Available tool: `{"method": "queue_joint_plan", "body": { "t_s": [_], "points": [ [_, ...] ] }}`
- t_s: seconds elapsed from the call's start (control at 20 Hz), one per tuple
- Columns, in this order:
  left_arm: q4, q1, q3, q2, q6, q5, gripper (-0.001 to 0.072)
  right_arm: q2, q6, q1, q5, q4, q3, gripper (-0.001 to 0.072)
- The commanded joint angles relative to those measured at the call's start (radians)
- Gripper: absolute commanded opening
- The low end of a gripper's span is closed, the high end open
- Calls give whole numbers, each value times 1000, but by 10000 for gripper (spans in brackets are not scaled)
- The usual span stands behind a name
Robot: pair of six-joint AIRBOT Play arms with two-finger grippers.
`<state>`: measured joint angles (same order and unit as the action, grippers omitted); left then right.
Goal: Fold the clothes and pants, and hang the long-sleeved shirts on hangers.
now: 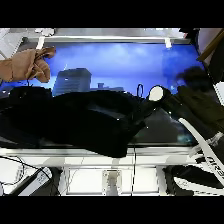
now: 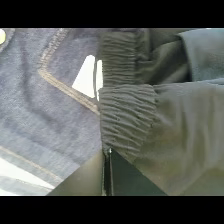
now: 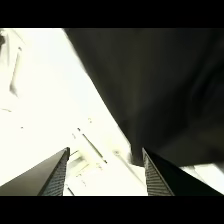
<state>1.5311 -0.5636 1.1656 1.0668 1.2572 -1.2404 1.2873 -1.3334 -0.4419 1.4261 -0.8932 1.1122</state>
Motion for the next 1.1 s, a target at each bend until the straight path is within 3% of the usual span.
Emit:
{"method": "queue_joint_plan", "body": {
  "t_s": [0.0, 0.1, 0.2, 0.3, 0.45, 0.75, 1.05],
  "points": [
    [87, -3, 0, -1, 0, 3, 16, -81, 5, 99, 72, -183, 84, 521],
    [92, -13, 0, -1, 0, 3, 16, -163, 4, 224, 85, -373, 135, 520],
    [92, -14, 0, -1, 0, 2, 17, -219, 3, 359, 74, -471, 96, 520],
    [92, -14, 0, -1, 0, 3, 17, -217, -6, 504, 28, -369, -8, 520],
    [87, -14, 0, 4, 1, 2, 16, -147, 65, 602, -121, -208, -192, 521],
    [84, -14, 0, 6, 1, 2, 16, 111, 226, 602, -171, 13, -269, 519],
    [58, -14, 0, 6, 0, 2, 17, 219, 281, 508, -224, 53, -269, 488]
  ]
}}
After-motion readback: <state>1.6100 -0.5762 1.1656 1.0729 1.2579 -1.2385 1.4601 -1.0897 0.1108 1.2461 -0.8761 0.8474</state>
